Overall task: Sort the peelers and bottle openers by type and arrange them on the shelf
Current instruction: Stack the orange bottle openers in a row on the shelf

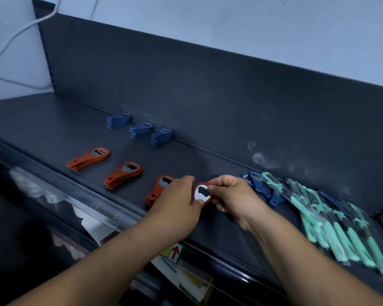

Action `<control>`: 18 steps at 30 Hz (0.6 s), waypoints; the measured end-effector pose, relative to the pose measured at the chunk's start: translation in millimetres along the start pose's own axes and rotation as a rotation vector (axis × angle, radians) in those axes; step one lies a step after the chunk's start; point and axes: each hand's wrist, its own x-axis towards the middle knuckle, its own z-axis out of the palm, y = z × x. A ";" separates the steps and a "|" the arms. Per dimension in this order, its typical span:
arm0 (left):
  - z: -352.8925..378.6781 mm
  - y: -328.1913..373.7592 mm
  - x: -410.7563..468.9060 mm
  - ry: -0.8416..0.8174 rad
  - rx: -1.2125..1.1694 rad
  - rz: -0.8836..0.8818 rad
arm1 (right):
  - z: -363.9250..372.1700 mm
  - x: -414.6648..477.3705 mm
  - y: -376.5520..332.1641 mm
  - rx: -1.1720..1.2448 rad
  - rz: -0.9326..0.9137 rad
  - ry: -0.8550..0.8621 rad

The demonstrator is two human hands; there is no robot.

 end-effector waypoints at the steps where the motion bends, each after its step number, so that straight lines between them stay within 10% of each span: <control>1: -0.7 -0.6 -1.1 0.013 0.063 0.041 | 2.0 0.8 0.5 -0.027 -0.002 -0.002; 18: 9.4 -18.9 -1.5 -0.111 0.397 0.271 | 10.8 6.8 6.5 -0.813 -0.284 0.134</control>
